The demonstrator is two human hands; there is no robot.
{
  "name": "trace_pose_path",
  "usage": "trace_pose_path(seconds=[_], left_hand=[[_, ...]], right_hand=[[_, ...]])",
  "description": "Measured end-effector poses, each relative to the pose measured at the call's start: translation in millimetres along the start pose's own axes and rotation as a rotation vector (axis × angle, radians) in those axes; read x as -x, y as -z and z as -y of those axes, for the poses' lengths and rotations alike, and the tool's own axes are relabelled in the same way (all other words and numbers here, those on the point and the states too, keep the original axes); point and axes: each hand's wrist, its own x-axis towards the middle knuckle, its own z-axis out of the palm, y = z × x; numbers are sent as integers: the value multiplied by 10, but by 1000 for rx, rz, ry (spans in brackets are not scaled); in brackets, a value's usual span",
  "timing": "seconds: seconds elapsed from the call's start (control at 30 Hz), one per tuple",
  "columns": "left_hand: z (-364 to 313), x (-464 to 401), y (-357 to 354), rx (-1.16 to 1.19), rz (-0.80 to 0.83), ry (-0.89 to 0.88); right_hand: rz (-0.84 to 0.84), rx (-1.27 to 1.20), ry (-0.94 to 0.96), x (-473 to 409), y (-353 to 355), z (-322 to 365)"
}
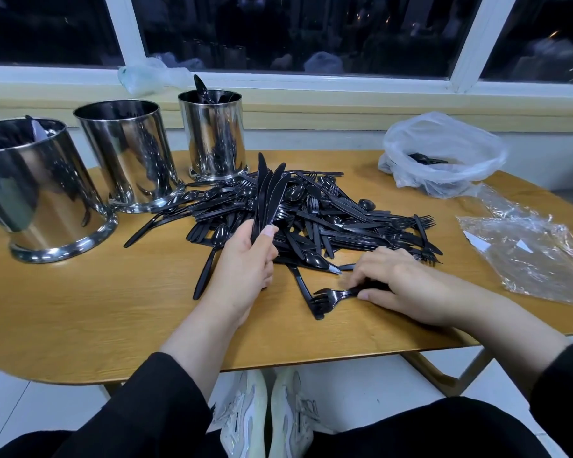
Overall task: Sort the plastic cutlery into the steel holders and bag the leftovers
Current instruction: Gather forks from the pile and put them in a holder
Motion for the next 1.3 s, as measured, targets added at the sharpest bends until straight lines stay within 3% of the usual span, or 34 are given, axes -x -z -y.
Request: trace_pose_path(seconds=[0.2,0.37,0.5,0.57,0.8,0.97,1.3], left_hand=[[6,10,15,-33,6,-26],[-36,12,7,62,-6,24],[-48,20,-10,61,-5,30],[-44,33,-21,50,-6,32],[-92,72,-66,-39,36,-13],[-103,72,-75,-76,58,-17],[-63,58,-35,-64,102,-26]], right_hand=[[-106,-65,-108,91,-35,66],[-593,-750,-314,35,-77,328],[-521,-1397,-358,-199,-213,695],[-490,-1610,-361,-338,-276,846],[-595,-1651,-414,-667,-321,1095],[-680,-1487,-466,-745,-309,1129],[-617,-1220,-480,-621,-196,1033]])
